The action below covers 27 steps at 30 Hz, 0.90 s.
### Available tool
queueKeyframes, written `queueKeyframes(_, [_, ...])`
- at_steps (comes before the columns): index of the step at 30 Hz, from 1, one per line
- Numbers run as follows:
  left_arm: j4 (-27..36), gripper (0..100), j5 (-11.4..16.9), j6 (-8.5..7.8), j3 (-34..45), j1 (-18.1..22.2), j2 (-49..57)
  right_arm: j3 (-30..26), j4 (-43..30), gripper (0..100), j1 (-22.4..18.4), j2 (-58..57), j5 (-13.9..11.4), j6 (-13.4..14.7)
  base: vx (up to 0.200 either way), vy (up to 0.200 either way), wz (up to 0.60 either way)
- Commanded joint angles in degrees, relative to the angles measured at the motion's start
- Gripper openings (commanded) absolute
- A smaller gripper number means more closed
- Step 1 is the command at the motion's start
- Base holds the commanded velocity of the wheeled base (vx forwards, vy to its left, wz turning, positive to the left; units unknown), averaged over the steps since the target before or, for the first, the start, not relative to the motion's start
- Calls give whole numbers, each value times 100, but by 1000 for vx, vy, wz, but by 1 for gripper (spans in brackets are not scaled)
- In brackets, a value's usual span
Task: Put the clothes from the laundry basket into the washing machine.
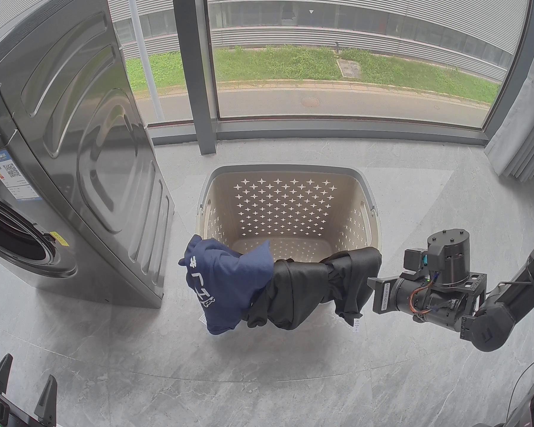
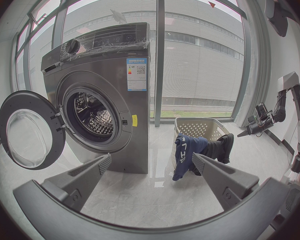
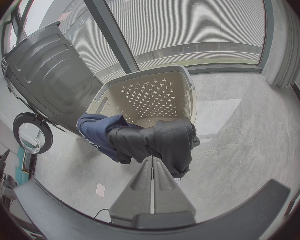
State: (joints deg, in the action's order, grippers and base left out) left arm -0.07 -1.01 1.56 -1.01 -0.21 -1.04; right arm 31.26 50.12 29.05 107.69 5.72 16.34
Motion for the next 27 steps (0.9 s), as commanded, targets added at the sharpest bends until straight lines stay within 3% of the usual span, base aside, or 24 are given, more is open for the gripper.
queueKeyframes(1, [-1, 100, -4, 2, 92, 3, 86, -181, 16, 100, -22, 331, 0, -52, 0, 0, 0])
queueKeyframes(14, [-1, 100, 5, 2, 92, 3, 86, 873, 271, 100, -110, 1676, 87, -60, 0, 0, 0])
queueKeyframes(23, [7, 100, -4, -7, 92, 12, 86, 1524, 279, 100, -488, 1966, 87, -60, 0, 0, 0])
queueKeyframes(24, [7, 100, -4, -7, 92, 12, 86, 1550, 279, 0, -514, 1957, 96, -69, 0, 0, 0])
queueKeyframes(27, [7, 100, -13, -7, 92, 12, 77, 1594, 279, 0, -523, 1957, 87, -69, 0, 0, 0])
